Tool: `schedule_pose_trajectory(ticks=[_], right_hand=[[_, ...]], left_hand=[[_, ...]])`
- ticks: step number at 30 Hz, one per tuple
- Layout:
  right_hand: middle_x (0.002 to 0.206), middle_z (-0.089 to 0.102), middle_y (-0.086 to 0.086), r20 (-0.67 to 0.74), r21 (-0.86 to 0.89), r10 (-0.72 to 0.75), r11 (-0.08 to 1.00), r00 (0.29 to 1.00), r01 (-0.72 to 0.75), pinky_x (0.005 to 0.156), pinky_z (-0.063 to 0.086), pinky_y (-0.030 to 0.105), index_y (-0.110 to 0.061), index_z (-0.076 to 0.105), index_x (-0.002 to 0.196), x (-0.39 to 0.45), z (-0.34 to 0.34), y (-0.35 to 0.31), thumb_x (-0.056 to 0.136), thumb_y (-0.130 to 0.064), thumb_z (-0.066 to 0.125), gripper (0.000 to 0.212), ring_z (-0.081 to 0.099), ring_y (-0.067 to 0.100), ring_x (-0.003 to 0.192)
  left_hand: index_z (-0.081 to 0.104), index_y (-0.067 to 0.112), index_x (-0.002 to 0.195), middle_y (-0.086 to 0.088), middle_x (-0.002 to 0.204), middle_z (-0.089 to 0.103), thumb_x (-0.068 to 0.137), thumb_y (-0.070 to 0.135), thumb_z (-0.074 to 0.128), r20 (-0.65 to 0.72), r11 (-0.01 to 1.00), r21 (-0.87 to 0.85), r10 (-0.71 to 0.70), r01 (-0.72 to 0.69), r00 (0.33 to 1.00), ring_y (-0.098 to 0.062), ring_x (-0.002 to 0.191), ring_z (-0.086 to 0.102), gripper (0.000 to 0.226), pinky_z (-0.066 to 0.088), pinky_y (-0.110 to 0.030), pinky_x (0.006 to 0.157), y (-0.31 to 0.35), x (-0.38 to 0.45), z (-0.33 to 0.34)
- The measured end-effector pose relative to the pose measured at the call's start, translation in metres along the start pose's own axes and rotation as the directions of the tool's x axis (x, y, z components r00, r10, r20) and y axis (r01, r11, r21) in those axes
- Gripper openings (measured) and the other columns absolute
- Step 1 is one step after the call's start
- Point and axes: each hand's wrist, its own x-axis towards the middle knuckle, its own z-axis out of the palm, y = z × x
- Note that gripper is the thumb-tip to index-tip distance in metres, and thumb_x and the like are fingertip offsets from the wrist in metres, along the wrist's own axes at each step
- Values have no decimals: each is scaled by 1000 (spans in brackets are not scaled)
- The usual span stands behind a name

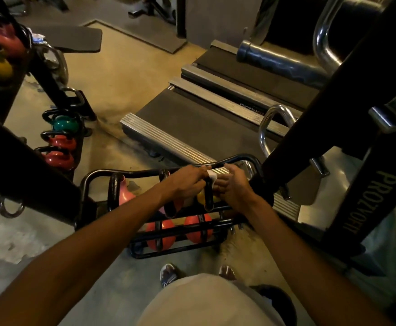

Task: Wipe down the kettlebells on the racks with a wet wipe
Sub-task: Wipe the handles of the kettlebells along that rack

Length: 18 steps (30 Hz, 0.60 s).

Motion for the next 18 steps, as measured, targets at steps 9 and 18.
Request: schedule_pose_trajectory(ticks=[9,18], right_hand=[[71,34,26,17,-208,65,976,998,-60,59,27,30,16,59,83,0,-17,6,97,-79,34,99,32,19,60],[80,45,12,1,-341,63,938,998,-59,62,36,29,10,66,100,-7,-10,2,95,-79,35,94,45,22,64]], left_hand=[[70,12,126,-10,128,69,88,30,39,11,999,9,36,-36,999,-22,83,63,52,52,-37,84,2,-2,-4],[66,16,133,-12,126,69,89,38,32,19,1000,19,18,-18,1000,-26,93,67,60,55,-46,88,9,-6,-8]])
